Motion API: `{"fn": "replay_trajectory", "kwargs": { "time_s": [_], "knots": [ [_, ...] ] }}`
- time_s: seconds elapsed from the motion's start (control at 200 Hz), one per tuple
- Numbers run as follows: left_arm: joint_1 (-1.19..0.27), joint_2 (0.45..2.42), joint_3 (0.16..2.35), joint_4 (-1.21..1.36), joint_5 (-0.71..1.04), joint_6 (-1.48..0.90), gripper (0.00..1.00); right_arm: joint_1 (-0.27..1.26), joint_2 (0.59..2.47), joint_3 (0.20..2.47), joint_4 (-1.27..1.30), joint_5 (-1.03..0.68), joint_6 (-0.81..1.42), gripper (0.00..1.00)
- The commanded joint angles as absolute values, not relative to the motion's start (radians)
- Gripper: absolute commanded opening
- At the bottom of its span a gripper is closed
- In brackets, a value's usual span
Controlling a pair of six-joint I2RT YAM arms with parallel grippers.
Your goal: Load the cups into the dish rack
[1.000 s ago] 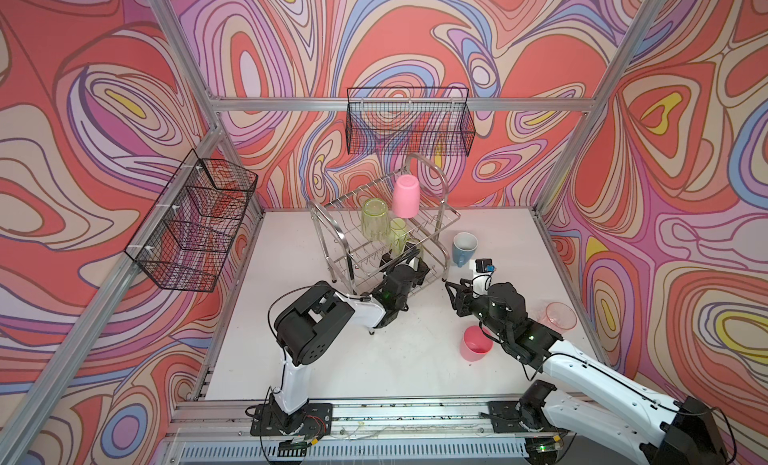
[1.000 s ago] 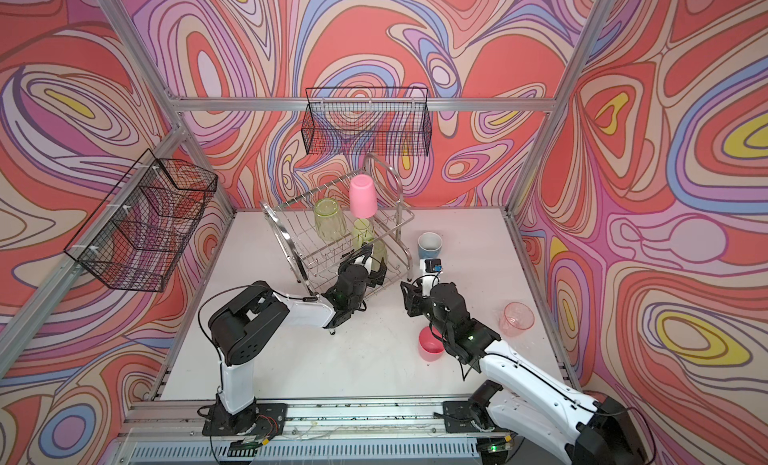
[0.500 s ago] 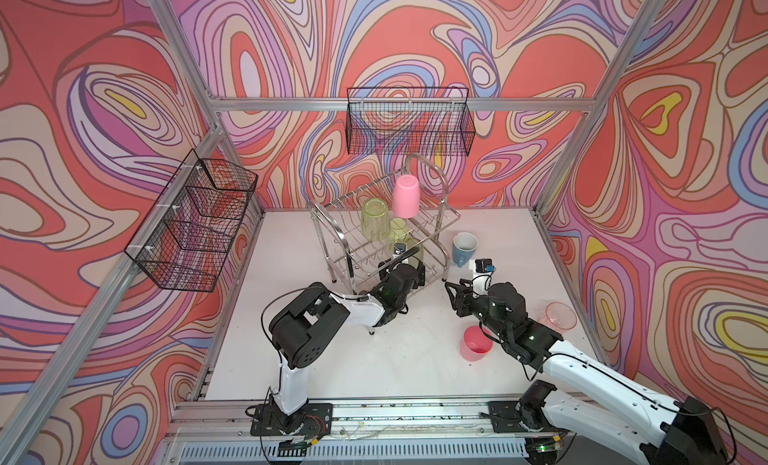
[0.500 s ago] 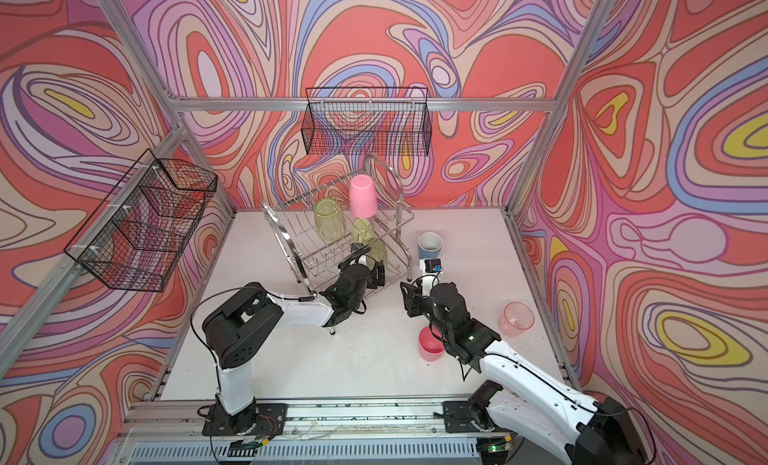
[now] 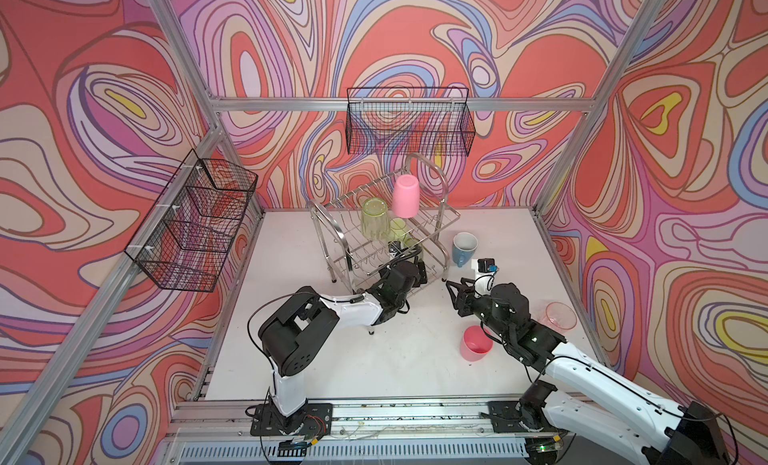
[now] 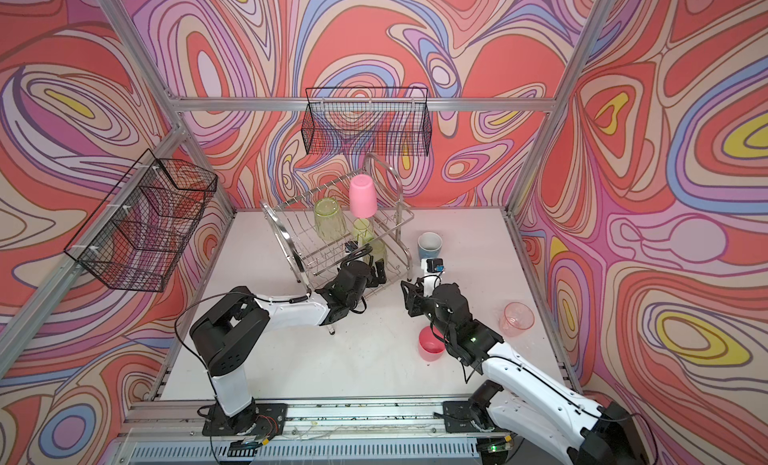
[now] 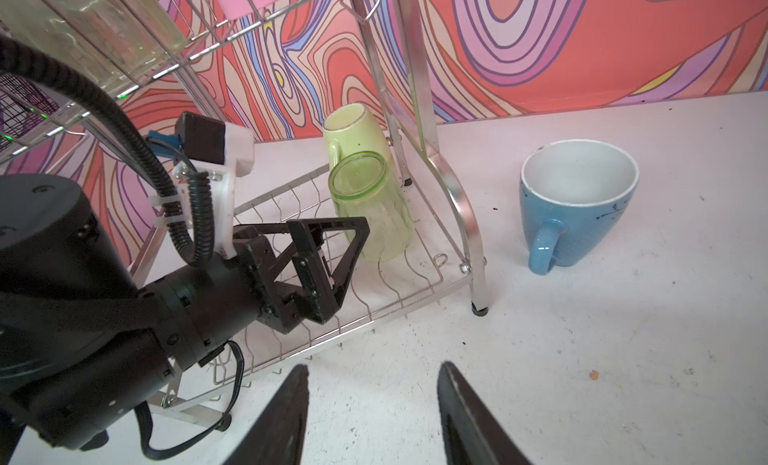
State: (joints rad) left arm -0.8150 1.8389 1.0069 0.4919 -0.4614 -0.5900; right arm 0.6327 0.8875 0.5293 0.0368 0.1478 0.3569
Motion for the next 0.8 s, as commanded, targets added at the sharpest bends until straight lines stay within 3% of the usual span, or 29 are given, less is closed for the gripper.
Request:
{"fn": "replay_trajectory", "kwargs": {
  "time_s": [0.0, 0.386, 0.796],
  "knots": [
    [-0.825, 1.792, 1.04, 0.462, -0.466, -0.608, 0.97, 0.635, 0.866, 0.52, 0.039, 0.142, 0.354, 0.52],
    [-0.884, 1.763, 1.032, 0.465, -0.488, -0.534, 0.97, 0.634, 0.849, 0.539, 0.002, 0.167, 0.372, 0.52],
    [-0.96, 1.659, 0.95, 0.431, -0.445, -0.399, 0.95, 0.602, 1.029, 0.743, -0.215, 0.297, 0.468, 0.5]
  ]
}}
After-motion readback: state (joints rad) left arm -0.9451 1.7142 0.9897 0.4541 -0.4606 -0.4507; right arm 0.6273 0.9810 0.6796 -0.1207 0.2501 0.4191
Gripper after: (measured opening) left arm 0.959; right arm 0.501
